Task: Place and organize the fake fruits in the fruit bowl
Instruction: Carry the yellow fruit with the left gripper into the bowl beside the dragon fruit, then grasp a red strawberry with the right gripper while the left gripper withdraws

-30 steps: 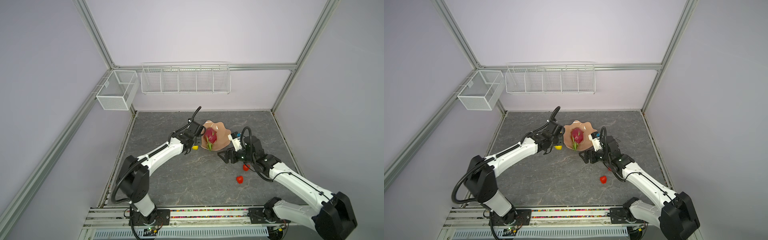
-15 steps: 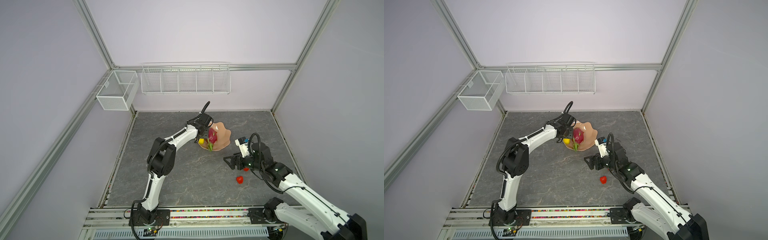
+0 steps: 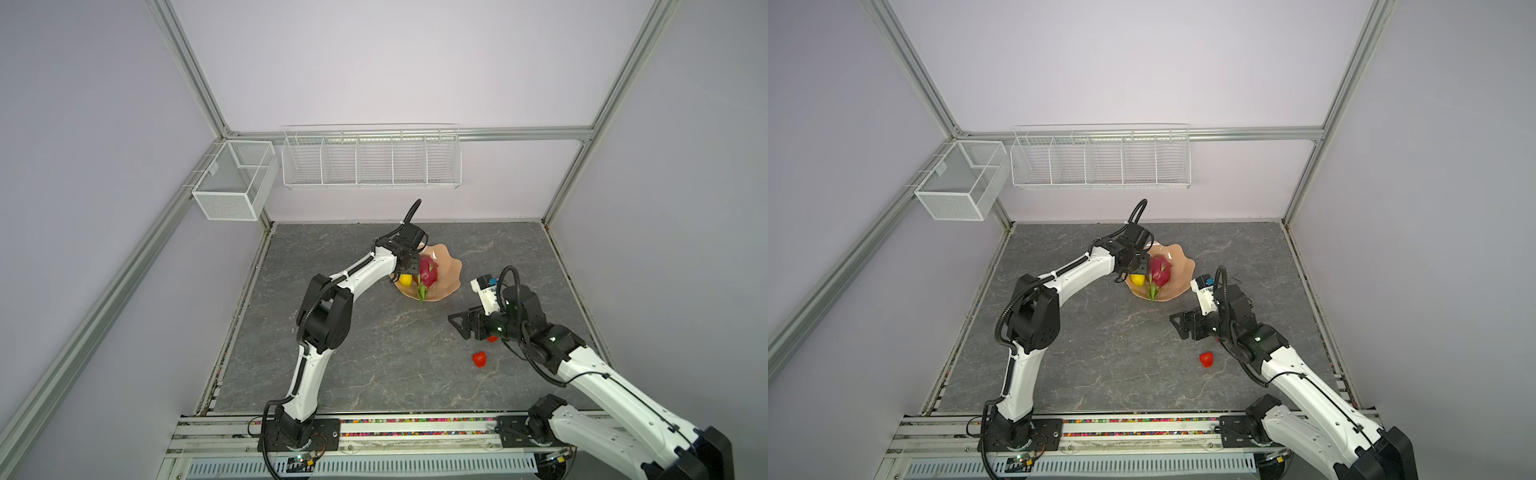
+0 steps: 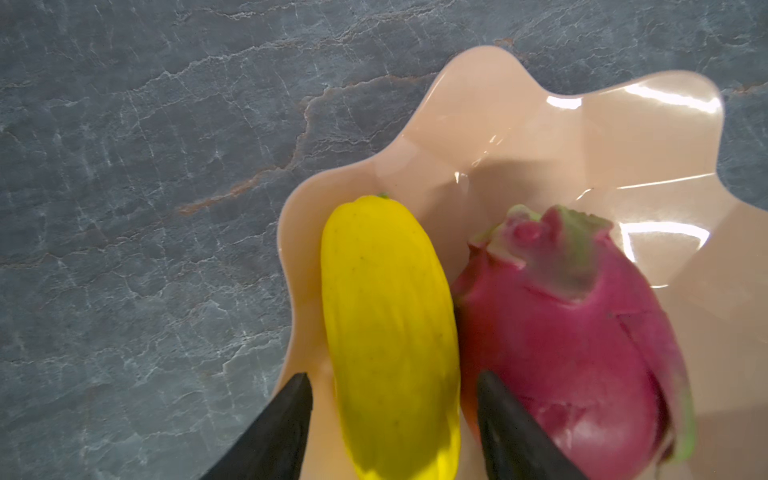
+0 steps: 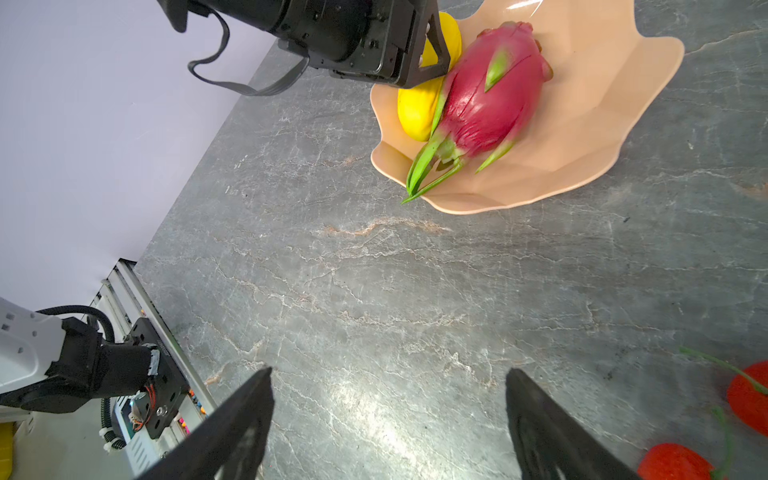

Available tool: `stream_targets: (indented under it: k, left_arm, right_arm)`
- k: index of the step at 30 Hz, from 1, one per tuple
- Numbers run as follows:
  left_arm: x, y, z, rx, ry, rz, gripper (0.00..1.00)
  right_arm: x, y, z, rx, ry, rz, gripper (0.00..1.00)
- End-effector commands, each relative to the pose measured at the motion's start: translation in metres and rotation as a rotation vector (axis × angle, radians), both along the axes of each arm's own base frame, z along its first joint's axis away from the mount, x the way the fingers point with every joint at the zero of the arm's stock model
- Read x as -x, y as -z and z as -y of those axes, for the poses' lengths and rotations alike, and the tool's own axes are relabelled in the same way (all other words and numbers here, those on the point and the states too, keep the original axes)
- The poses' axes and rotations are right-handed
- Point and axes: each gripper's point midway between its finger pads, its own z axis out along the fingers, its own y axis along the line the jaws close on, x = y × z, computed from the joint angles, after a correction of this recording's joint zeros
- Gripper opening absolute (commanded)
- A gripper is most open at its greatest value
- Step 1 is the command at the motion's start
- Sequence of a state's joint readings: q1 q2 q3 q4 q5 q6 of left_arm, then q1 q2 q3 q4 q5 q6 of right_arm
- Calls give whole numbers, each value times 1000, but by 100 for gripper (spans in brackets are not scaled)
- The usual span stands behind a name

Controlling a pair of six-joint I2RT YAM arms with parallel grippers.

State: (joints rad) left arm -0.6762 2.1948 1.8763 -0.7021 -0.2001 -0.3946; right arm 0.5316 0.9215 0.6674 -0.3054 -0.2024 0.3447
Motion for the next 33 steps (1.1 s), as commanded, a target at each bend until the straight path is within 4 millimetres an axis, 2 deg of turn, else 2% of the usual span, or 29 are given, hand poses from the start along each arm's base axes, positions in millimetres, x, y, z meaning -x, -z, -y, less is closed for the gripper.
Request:
stream_targets:
  k: [1, 5, 8, 11, 12, 13, 16, 20, 23, 27, 33]
  left_arm:
    - [6, -34, -2, 24, 21, 39, 64]
    - [31, -63, -4, 50, 87, 106, 69]
    - [67, -74, 7, 130, 250, 137, 79]
    - [117, -76, 21, 247, 472, 132, 84]
    - [136, -75, 24, 276, 538, 131, 97]
    - [156, -75, 28, 304, 616, 140, 99]
    - [210, -68, 36, 341, 798, 138, 99]
    - [257, -66, 48, 372, 935, 133, 99]
    - [275, -68, 57, 399, 986, 153, 99]
    - [278, -73, 65, 419, 983, 169, 99]
    - [276, -77, 64, 423, 960, 183, 99]
  right_arm:
    - [-7, 11, 17, 37, 101, -33, 89]
    - [-14, 42, 49, 124, 261, -150, 89]
    - [-12, 64, 74, 170, 377, -240, 89]
    - [-4, 77, 96, 220, 489, -279, 89]
    - [0, 82, 102, 233, 518, -289, 89]
    - [4, 86, 107, 241, 543, -300, 89]
    - [11, 101, 115, 257, 583, -328, 90]
    - [9, 108, 120, 278, 613, -332, 95]
    - [2, 110, 123, 300, 625, -333, 96]
    - [-7, 119, 122, 314, 615, -353, 100]
    - [-23, 127, 119, 321, 610, -343, 87]
